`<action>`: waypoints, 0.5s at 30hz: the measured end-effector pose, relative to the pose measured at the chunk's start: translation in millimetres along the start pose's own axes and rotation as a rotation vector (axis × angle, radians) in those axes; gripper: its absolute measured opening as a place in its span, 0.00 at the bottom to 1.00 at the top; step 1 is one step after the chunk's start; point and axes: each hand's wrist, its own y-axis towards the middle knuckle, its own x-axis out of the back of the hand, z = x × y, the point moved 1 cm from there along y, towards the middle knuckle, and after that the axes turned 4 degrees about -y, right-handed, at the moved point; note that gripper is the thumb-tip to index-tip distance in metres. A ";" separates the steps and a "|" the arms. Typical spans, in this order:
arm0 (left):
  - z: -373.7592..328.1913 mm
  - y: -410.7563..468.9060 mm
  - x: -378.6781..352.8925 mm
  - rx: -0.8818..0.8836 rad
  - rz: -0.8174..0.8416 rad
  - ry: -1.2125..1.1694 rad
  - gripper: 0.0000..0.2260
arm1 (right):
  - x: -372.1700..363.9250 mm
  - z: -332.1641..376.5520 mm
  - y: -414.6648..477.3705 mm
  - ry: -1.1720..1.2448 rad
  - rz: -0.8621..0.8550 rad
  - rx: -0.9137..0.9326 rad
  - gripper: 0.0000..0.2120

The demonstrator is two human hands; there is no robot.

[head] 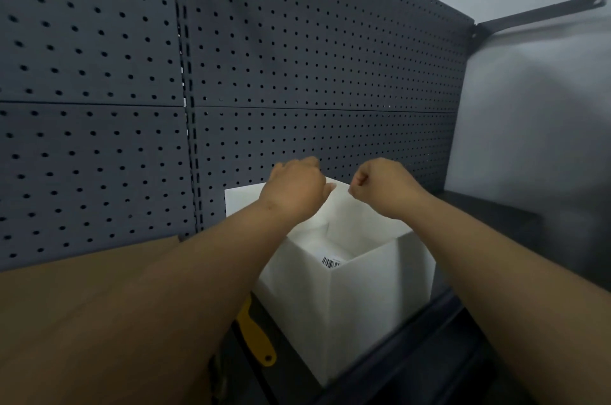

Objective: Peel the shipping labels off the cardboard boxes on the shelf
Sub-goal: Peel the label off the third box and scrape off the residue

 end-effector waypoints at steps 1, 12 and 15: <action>0.9 0.7 0.0 0.003 0.016 0.014 0.19 | -1.8 0.3 0.9 -0.003 0.005 -0.001 0.11; 9.0 -0.9 -3.3 0.030 0.088 0.025 0.12 | -17.5 0.7 5.2 -0.086 0.057 0.012 0.07; 7.4 -2.6 -0.9 0.029 0.112 0.064 0.15 | -17.2 1.6 4.7 -0.091 0.063 0.003 0.09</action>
